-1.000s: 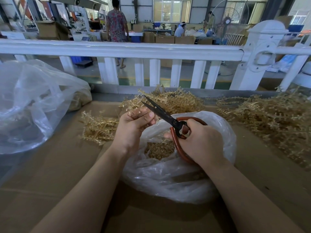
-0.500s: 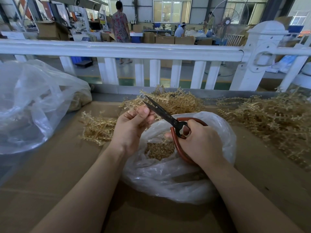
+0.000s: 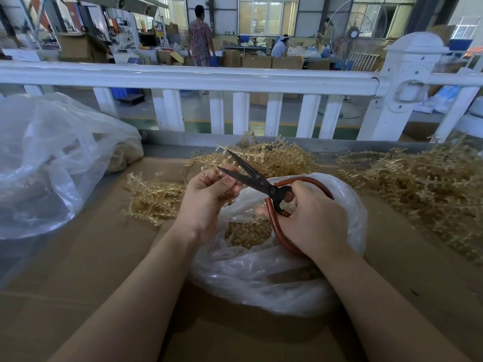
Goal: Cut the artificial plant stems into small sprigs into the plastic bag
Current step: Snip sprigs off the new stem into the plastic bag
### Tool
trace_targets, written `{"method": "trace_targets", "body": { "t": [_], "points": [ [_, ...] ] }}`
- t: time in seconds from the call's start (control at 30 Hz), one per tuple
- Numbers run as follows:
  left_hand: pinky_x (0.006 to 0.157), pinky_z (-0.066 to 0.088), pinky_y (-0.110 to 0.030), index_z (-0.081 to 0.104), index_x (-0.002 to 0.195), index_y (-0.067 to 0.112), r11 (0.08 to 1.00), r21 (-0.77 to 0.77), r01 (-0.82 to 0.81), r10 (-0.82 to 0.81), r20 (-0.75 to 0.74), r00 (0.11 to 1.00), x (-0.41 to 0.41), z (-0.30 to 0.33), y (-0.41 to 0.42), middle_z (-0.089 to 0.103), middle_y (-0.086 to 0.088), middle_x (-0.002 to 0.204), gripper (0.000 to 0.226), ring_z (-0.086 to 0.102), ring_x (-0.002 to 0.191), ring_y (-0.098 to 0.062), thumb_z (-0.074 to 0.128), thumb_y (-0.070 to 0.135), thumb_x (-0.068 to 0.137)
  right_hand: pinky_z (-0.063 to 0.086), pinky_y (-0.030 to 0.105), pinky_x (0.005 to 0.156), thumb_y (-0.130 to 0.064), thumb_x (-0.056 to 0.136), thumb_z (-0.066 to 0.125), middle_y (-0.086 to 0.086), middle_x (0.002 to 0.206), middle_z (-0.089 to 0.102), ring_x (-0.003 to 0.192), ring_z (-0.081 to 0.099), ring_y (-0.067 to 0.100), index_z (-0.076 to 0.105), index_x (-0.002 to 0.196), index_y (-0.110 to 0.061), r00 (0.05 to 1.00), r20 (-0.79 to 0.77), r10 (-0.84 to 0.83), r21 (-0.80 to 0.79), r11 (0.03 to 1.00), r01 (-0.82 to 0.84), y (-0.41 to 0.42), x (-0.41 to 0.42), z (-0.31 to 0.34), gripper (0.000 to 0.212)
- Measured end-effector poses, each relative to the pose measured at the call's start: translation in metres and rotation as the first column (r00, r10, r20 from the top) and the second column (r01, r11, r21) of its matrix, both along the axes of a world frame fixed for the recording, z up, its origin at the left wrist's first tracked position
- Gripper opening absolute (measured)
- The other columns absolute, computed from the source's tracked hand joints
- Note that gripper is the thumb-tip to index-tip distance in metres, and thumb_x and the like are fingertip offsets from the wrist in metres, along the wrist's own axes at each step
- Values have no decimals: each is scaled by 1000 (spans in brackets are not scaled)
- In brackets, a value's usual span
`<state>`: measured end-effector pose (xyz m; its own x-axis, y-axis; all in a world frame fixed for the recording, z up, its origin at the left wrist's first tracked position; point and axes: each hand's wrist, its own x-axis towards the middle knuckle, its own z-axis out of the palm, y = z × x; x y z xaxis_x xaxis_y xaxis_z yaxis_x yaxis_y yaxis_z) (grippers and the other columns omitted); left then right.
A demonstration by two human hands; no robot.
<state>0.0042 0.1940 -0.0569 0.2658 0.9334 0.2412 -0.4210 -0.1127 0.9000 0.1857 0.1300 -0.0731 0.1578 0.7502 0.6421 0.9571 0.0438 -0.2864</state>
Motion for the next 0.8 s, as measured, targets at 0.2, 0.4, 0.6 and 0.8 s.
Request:
{"method": "trace_targets", "body": {
  "t": [0.2, 0.4, 0.6, 0.8],
  "points": [
    [65, 45, -22, 65, 82, 12, 997, 44, 62, -62, -13, 998, 0, 1, -1, 55, -8, 71, 6, 51, 65, -15, 62, 7, 81, 24, 14, 45, -86, 75, 47, -17, 64, 49, 55, 47, 5, 51, 78, -26, 999, 30, -18, 15, 1000, 17, 1, 0, 1, 60],
    [57, 46, -17, 72, 73, 19, 998, 41, 43, -41, -47, 998, 1, 1, -2, 66, 1, 68, 35, 59, 63, -9, 55, -7, 89, 35, 18, 45, -90, 75, 40, -16, 67, 54, 56, 50, 4, 54, 82, -26, 999, 46, 0, 6, 1000, 0, 1, -2, 3, 66],
    [59, 47, -17, 64, 82, 8, 996, -3, 89, -89, -4, 996, 2, 4, -6, 65, -2, 70, 9, 58, 64, -10, 59, 0, 83, 25, 17, 45, -97, 71, 25, -18, 57, 41, 50, 39, 0, 46, 78, -30, 1000, -5, 2, -18, 1000, -2, 0, -3, 2, 70],
    [67, 51, -20, 64, 80, 8, 993, -34, 112, -111, 17, 994, 2, 2, -2, 65, -3, 70, 4, 60, 64, -12, 63, 7, 77, 25, 16, 46, -88, 73, 45, -18, 57, 38, 48, 34, -3, 45, 76, -30, 1000, -3, 16, -21, 1000, -16, 0, -2, 1, 59]
  ]
}}
